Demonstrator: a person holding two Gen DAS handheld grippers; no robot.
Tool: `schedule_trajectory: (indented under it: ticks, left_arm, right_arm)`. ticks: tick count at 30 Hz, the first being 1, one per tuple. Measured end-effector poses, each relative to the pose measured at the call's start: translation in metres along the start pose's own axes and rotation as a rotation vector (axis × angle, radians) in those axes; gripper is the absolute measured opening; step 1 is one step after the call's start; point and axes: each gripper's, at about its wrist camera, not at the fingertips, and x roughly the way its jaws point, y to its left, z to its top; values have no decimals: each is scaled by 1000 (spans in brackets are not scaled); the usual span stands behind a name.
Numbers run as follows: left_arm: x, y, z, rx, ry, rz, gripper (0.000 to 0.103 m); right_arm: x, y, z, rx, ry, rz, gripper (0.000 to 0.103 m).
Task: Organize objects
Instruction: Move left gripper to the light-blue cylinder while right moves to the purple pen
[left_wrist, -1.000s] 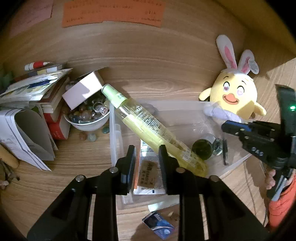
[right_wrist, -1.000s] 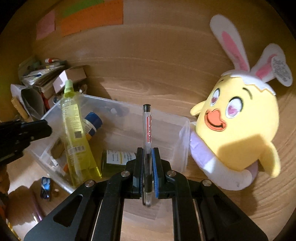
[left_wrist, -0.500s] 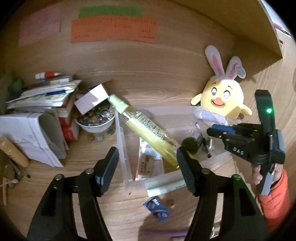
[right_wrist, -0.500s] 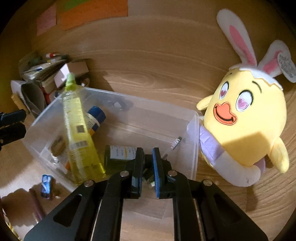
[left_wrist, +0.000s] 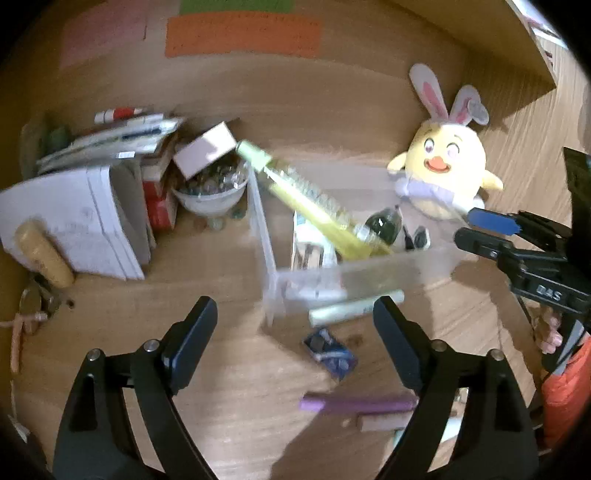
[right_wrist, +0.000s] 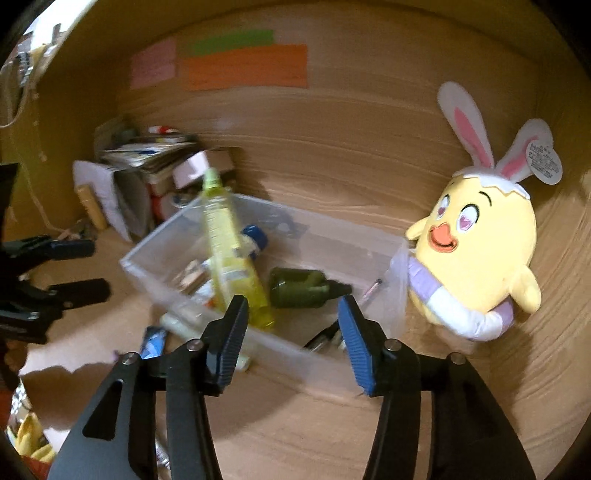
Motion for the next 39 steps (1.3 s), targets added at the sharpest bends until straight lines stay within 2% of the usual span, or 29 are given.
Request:
schedule_trajectory:
  ticks: [8, 14, 18, 29, 37, 39]
  left_arm:
    - [3, 0, -36, -12, 68, 9, 89]
    - [-1, -13, -61, 10, 111, -13, 89]
    - [-2, -28, -75, 32, 143, -42, 89]
    - [-1, -81, -99, 127, 209, -145, 90]
    - [8, -104, -105, 176, 226, -135, 93]
    - [10, -109, -106, 185, 218, -128, 94]
  right_arm:
    - [-3, 31, -42, -61, 66, 89, 47]
    - [-4, 41, -71, -64, 130, 141, 47]
    - [-1, 43, -86, -74, 178, 145, 47]
    - [-18, 42, -109, -121, 202, 145, 47]
    - [-8, 53, -111, -187, 222, 170, 47]
    - [-4, 51, -109, -186, 221, 179, 42]
